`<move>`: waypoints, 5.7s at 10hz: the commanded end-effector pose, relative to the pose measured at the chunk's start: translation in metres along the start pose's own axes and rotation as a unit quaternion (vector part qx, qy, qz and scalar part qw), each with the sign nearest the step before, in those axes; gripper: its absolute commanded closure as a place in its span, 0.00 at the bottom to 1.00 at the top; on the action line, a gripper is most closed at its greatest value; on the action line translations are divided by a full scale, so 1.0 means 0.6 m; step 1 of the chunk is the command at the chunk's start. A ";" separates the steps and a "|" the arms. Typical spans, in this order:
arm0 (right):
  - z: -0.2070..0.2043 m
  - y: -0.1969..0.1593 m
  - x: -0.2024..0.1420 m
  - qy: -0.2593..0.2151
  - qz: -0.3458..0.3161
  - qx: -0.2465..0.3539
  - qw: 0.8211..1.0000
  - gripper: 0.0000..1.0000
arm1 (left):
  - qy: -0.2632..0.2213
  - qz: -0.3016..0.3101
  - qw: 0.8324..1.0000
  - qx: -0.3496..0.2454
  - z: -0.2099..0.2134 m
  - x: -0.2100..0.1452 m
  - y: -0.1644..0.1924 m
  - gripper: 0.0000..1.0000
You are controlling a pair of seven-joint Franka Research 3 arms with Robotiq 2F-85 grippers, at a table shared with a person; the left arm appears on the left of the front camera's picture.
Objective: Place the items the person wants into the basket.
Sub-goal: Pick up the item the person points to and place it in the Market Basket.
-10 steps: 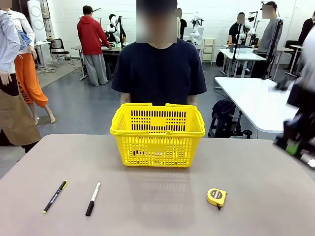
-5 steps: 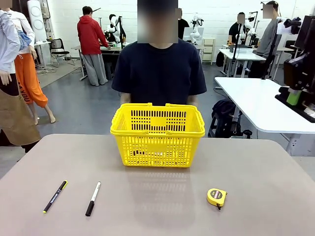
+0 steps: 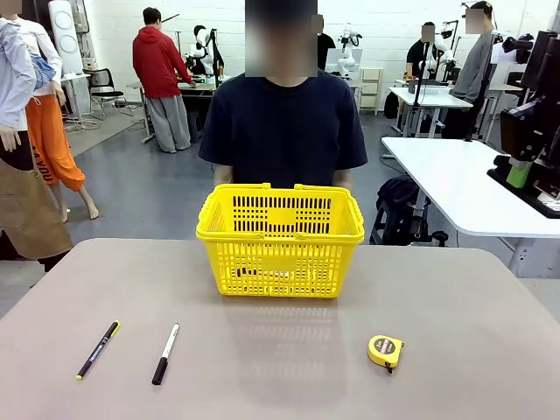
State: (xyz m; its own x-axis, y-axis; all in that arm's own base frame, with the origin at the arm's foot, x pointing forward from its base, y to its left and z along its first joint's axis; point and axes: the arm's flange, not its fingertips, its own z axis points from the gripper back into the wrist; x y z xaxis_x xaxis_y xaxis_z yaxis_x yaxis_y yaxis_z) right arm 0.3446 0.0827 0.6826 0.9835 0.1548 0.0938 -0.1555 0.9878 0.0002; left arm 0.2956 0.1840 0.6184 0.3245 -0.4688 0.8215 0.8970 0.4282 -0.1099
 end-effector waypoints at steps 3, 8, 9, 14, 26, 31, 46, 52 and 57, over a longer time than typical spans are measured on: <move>0.001 0.000 -0.001 0.000 0.000 0.000 1.000 0.68 | -0.006 -0.012 1.000 -0.002 0.003 0.000 0.000 0.00; -0.007 0.283 0.305 -0.049 0.355 -0.058 0.932 0.68 | -0.006 -0.012 1.000 -0.002 0.003 0.000 0.000 0.00; -0.035 0.333 0.356 -0.045 0.391 -0.029 0.919 0.68 | -0.006 -0.012 1.000 -0.002 0.003 0.000 0.000 0.00; -0.170 0.410 0.489 -0.033 0.462 0.030 0.886 0.68 | -0.006 -0.012 1.000 -0.002 0.003 0.000 0.000 0.00; -0.416 0.478 0.501 0.116 0.544 -0.004 0.831 0.68 | -0.006 -0.012 1.000 -0.002 0.003 0.000 0.000 0.00; -0.425 0.477 0.503 0.116 0.562 -0.003 0.819 0.05 | -0.006 -0.012 1.000 -0.002 0.003 0.000 0.000 0.00; -0.014 0.165 -0.072 0.013 0.290 -0.152 0.945 0.00 | -0.006 -0.012 1.000 -0.002 0.003 0.000 0.000 0.00; -0.132 -0.025 -0.145 -0.040 0.161 0.002 0.986 0.00 | -0.006 -0.012 1.000 -0.002 0.003 0.000 0.000 0.00; -0.168 -0.058 -0.139 -0.030 0.137 0.006 0.990 0.00 | -0.006 -0.012 1.000 -0.002 0.003 0.000 0.000 0.00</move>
State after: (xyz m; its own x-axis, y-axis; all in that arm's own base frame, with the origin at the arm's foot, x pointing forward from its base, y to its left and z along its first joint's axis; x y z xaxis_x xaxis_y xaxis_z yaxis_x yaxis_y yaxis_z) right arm 0.2789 0.0357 0.5732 0.9009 0.4078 0.1485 -0.4088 0.9123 -0.0248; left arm 0.2958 0.1848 0.6199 0.3219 -0.4735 0.8199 0.8980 0.4269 -0.1061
